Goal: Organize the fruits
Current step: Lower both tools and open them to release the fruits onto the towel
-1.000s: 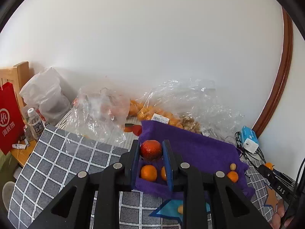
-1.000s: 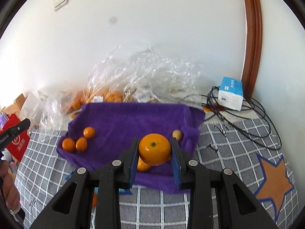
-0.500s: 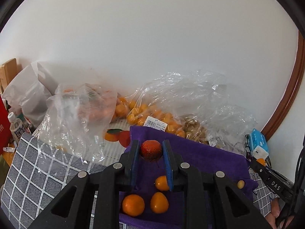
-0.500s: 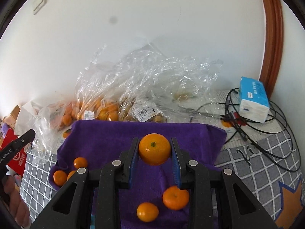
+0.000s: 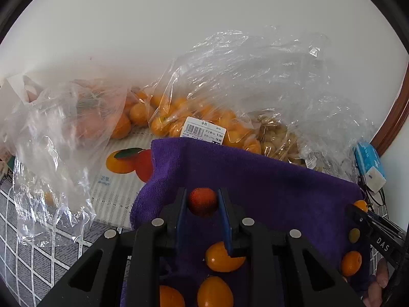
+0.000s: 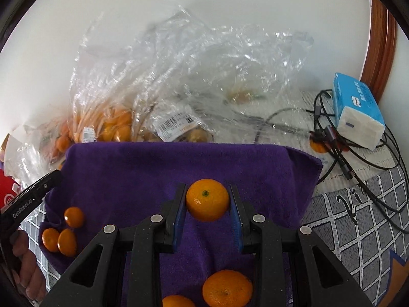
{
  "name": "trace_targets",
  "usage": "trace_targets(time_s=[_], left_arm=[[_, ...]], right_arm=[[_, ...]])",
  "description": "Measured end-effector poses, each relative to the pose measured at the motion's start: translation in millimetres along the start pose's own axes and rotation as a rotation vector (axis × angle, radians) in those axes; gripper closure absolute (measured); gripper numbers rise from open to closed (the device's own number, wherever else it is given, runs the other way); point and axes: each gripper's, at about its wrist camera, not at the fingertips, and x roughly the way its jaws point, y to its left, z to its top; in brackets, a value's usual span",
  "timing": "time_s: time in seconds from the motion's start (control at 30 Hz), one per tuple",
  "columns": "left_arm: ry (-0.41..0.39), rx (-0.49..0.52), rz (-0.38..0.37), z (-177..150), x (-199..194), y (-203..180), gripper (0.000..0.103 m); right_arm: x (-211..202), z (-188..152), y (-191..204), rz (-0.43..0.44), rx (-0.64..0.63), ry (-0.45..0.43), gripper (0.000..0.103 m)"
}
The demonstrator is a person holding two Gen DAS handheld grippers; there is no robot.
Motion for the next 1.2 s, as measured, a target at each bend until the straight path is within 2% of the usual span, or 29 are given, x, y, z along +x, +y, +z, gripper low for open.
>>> trace_targets(time_s=[0.17, 0.27, 0.53, 0.97, 1.03, 1.13, 1.2], left_arm=[[0.037, 0.047, 0.013, -1, 5, -1, 0.08], [0.053, 0.048, 0.016, -1, 7, 1, 0.08], [0.081, 0.055, 0.03, 0, 18, 2, 0.08], [0.111, 0.105, 0.027, -6, 27, -12, 0.08], [0.114, 0.114, 0.026, -7, 29, -13, 0.08], [0.114, 0.118, 0.016, -7, 29, -14, 0.08], [0.111, 0.111, 0.007, -6, 28, -14, 0.073]], right_arm=[[11, -2, -1, -0.05, -0.021, 0.019, 0.072], [13, -2, 1, -0.045, -0.037, 0.028, 0.072], [26, -6, 7, -0.096, -0.078, 0.076, 0.072], [30, -9, 4, -0.081, -0.065, 0.095, 0.072], [30, -9, 4, -0.079, -0.068, 0.094, 0.07], [31, -8, 5, -0.081, -0.073, 0.083, 0.059], [28, -7, 6, -0.076, -0.077, 0.068, 0.051]])
